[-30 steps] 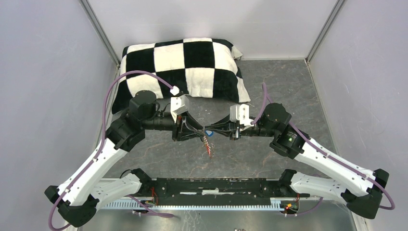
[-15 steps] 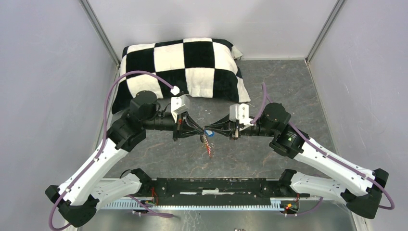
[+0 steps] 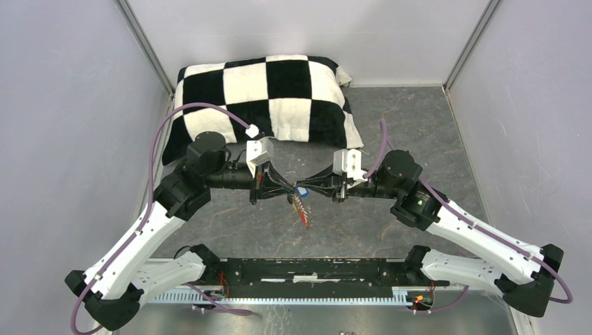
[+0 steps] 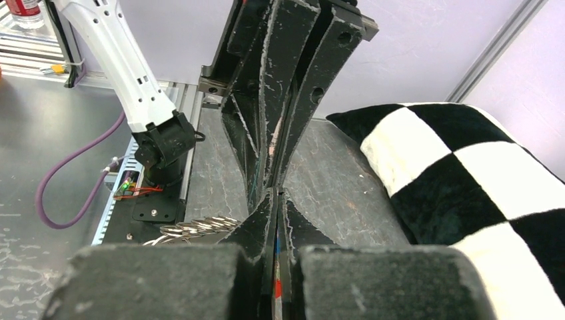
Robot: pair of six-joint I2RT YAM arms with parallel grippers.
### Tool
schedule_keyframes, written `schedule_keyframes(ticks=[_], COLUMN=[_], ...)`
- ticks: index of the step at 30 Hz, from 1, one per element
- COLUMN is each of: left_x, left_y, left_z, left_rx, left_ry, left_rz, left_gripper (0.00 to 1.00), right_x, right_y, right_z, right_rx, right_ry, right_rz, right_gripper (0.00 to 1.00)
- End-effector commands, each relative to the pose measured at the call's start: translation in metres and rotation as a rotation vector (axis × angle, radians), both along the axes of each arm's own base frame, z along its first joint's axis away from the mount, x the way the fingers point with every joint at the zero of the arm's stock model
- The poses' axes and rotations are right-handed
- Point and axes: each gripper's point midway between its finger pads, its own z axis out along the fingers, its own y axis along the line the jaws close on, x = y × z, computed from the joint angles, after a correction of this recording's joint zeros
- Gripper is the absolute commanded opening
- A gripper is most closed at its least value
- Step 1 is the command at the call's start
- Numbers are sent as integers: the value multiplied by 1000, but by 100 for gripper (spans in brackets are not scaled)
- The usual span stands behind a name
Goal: Put the keys on the keyring
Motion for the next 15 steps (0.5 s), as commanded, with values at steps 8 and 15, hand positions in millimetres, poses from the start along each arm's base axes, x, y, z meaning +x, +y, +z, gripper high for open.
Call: schedule_keyframes(ticks=[8,15], left_x=[-12,-12], left_y=[5,5], left_z=[9,10], left_rx=[-27,-24], left_ry=[-74,-81], left_rz=[-63,-65], left_gripper=[2,2], right_x=[25,31], right_y=[-13,-22], right_z=[-5,-10], right_rx=[10,7], right_ry=[63,81], right_rz=[-183,-234], right_gripper=[0,0])
